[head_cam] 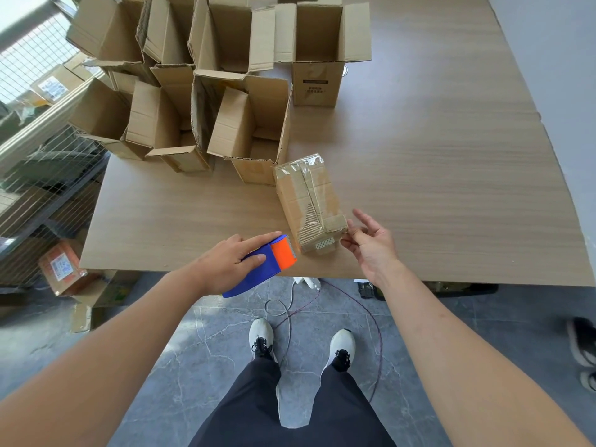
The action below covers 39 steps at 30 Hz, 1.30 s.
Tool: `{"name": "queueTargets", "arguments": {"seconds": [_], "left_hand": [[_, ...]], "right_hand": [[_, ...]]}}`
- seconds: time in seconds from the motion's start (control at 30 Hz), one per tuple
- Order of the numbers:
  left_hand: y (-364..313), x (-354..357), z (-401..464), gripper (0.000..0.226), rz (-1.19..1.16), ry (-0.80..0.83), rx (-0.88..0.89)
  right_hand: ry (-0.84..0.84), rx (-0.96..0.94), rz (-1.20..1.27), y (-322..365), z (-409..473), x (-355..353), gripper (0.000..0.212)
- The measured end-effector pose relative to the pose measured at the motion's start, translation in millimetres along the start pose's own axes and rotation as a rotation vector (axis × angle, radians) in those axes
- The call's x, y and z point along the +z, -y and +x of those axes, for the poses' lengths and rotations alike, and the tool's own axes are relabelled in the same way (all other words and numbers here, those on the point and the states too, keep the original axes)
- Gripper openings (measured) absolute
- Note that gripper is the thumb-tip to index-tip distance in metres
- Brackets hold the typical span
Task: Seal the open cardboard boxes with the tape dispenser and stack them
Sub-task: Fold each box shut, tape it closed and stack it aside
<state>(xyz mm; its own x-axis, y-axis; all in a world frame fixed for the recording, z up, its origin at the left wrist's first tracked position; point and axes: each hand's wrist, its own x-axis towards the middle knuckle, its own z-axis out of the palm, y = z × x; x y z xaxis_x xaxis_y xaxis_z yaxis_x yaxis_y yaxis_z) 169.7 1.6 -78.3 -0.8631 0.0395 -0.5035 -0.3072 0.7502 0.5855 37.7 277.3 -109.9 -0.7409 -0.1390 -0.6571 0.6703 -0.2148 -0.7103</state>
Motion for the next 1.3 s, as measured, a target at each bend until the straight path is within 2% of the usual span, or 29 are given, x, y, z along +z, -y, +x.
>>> {"name": "queueTargets", "arguments": {"seconds": [0.07,0.23,0.33,0.4,0.5,0.57,0.63,0.7,0.8,0.93,1.13,1.3], "left_hand": [[1,0,0,0.051,-0.013,0.0,-0.005],[0,0,-1,0.052,-0.034,-0.001,-0.008],[-2,1,-1,0.052,-0.037,0.001,-0.012],[-2,1,-1,0.051,-0.035,0.005,-0.009],[-3,0,-1,0.051,-0.033,0.008,-0.009],[-3,0,-1,0.051,-0.033,0.009,-0.008],[-2,1,-1,0.051,-0.041,0.01,-0.009],[-1,2,-2,0.051,-0.055,0.014,-0.017],[1,2,-4,0.05,-0.075,0.022,-0.024],[8,3,-5,0.051,-0.095,0.023,-0.023],[4,-1,4,0.048,-0.15,0.084,-0.054],[-9,-5,25,0.036,-0.017,0.063,-0.13]], "right_hand": [[-0.01,-0.001,0.065,-3,1,-1,0.042],[-0.077,-0.122,-0.015,-15,2,1,0.009],[-0.134,-0.279,-0.258,-16,0,1,0.005],[-0.223,-0.399,-0.507,-13,-1,2,0.015],[-0.385,-0.753,-0.778,-1,-7,9,0.025],[-0.263,-1.086,-0.98,7,-7,16,0.029],[0.025,-1.267,-1.278,5,-8,26,0.048],[0.248,-1.29,-1.571,-2,-7,33,0.064],[0.284,-1.265,-1.774,-17,-3,34,0.066],[0.229,-1.261,-1.801,-21,2,29,0.063],[0.253,-1.208,-1.852,-19,-2,37,0.062],[0.263,-1.109,-1.858,-14,-8,40,0.062]]}}
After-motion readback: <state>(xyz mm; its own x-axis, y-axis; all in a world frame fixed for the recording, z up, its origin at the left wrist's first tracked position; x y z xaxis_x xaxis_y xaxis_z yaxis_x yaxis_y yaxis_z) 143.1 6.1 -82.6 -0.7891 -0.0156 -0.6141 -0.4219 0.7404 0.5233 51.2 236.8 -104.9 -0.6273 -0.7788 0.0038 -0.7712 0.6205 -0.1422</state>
